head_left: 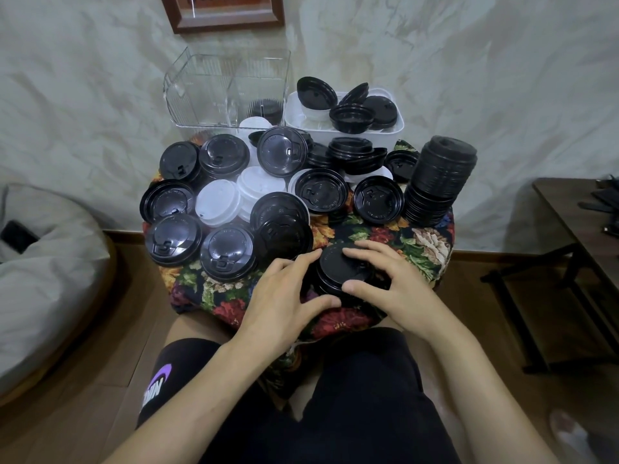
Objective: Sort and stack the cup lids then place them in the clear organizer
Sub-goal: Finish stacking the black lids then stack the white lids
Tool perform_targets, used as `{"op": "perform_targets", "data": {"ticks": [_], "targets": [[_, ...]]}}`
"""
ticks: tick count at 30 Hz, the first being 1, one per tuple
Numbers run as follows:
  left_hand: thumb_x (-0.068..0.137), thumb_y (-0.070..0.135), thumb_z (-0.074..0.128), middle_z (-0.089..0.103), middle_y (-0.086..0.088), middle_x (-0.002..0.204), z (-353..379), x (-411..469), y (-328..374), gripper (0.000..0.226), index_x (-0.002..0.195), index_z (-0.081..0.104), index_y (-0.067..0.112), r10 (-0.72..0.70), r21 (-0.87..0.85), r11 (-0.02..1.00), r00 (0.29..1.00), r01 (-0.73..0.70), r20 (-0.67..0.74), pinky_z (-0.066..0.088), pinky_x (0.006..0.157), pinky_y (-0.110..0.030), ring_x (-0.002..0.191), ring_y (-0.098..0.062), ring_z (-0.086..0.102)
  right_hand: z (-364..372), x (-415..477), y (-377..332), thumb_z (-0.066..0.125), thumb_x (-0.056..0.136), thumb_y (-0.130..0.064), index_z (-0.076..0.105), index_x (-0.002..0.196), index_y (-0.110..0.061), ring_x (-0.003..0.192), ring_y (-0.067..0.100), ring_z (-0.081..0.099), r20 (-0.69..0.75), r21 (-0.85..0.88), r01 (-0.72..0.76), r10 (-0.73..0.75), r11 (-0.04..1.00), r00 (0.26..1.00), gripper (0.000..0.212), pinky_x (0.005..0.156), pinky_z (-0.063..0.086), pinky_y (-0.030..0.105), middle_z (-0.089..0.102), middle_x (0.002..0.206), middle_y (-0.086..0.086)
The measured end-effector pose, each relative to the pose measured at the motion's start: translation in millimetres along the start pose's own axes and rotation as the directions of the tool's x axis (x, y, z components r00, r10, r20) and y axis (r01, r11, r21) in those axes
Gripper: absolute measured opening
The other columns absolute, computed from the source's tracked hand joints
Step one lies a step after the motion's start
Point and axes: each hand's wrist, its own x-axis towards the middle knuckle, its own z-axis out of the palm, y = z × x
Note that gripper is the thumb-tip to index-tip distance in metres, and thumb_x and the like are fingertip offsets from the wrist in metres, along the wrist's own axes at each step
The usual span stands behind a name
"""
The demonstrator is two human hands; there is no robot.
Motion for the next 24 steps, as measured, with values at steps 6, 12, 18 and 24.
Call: {"op": "perform_targets", "data": {"ticks": [6,12,18,24], "targets": [[0.078,0.065,0.077,0.045,0.013,0.122,1.9,0.5,-1.5,0.084,0.15,0.037,0.049,-0.027,-0.023,0.999,1.0,0.028,0.013,0.034,0.094,-0.02,0.123,-0.003,0.047,1.8,-1.3,5.1,0.073,0.071,-0.073,0.041,0.15,-0.053,0.14,0.0,0.045,-0.018,0.015,-0.049,0.049,0.999,0.999,0.087,0.119,0.04,0.041,0.049,0.15,-0.026],[0.074,0.08,0.062,0.043,0.014,0.12,1.1,0.7,-3.2,0.092,0.155,0.032,0.051,-0.015,-0.02,1.0,1.0,0.016,0.027,0.032,0.094,-0.018,0.114,0.003,0.042,-2.6,1.9,3.9,0.071,0.073,-0.074,0.038,0.15,-0.057,0.14,0.003,0.045,0.044,-0.018,-0.057,0.057,0.998,0.997,0.086,0.118,0.041,0.044,0.049,0.15,-0.023],[0.084,0.07,0.055,0.039,0.034,0.099,0.2,0.5,-1.6,0.083,0.158,0.034,0.039,0.041,-0.005,0.999,0.999,-0.041,-0.001,0.029,0.09,0.001,0.108,0.009,0.035,-5.2,1.2,-0.4,0.075,0.078,-0.067,0.039,0.154,-0.052,0.138,0.002,0.044,0.056,-0.043,-0.054,0.056,0.998,0.997,0.086,0.119,0.039,0.037,0.047,0.149,-0.022],[0.085,0.073,0.049,0.065,0.013,0.125,3.9,1.3,-3.5,0.088,0.159,0.04,0.027,0.067,0.076,0.995,0.998,-0.066,-0.02,0.033,0.094,-0.016,0.12,0.001,0.041,-4.6,0.6,-2.0,0.08,0.086,-0.049,0.037,0.157,-0.047,0.137,-0.004,0.038,0.042,-0.072,-0.06,0.063,0.996,0.997,0.083,0.114,0.033,0.023,0.044,0.146,-0.023]]}}
